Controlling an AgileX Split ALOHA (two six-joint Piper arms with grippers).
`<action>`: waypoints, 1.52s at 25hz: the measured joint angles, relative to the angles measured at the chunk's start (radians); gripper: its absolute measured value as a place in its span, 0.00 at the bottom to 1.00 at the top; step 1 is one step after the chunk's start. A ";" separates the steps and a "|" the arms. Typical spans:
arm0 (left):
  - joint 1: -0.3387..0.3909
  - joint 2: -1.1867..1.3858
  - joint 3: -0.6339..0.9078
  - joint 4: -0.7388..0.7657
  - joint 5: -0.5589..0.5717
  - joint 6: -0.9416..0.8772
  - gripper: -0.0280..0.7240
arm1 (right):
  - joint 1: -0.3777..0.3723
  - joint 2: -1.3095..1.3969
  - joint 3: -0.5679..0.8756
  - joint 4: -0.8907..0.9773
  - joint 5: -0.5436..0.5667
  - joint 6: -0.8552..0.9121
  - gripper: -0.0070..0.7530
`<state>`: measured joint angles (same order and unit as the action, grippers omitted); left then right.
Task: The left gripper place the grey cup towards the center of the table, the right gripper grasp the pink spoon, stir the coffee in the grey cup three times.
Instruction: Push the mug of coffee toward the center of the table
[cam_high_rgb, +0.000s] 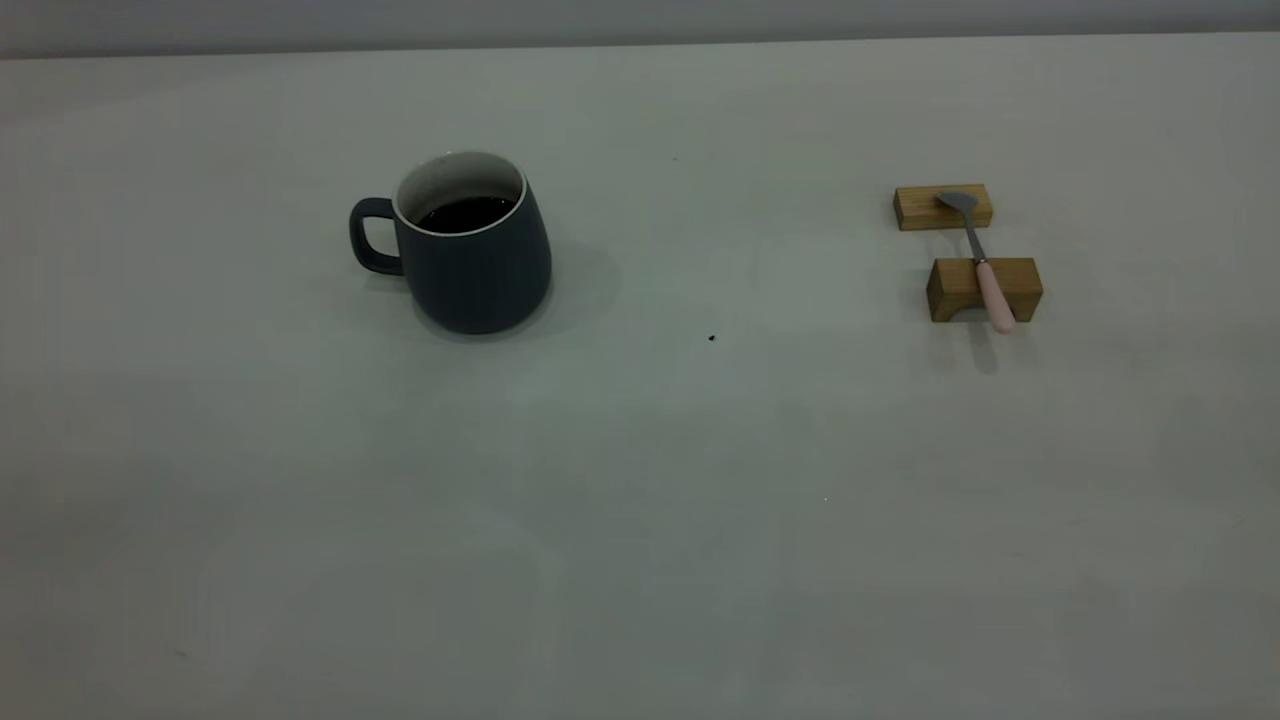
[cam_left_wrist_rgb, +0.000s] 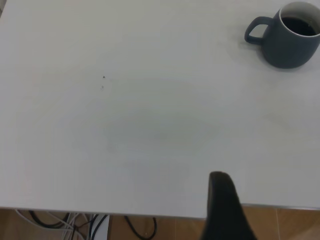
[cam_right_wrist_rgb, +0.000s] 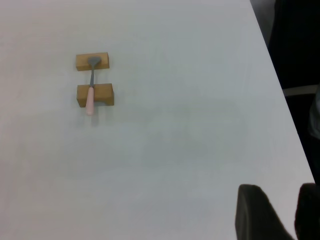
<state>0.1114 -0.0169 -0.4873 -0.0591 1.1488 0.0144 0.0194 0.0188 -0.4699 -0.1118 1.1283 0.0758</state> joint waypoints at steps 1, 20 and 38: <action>0.000 0.000 0.000 0.000 0.000 0.000 0.74 | 0.000 0.000 0.000 0.000 0.000 0.000 0.32; 0.000 0.000 0.000 0.000 0.000 0.000 0.74 | 0.000 0.000 0.000 0.000 0.000 0.000 0.32; -0.030 0.309 -0.103 0.000 -0.126 0.033 0.74 | 0.000 0.000 0.000 0.000 0.000 0.000 0.32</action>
<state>0.0817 0.2925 -0.5904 -0.0591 1.0230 0.0479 0.0194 0.0188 -0.4699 -0.1118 1.1283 0.0758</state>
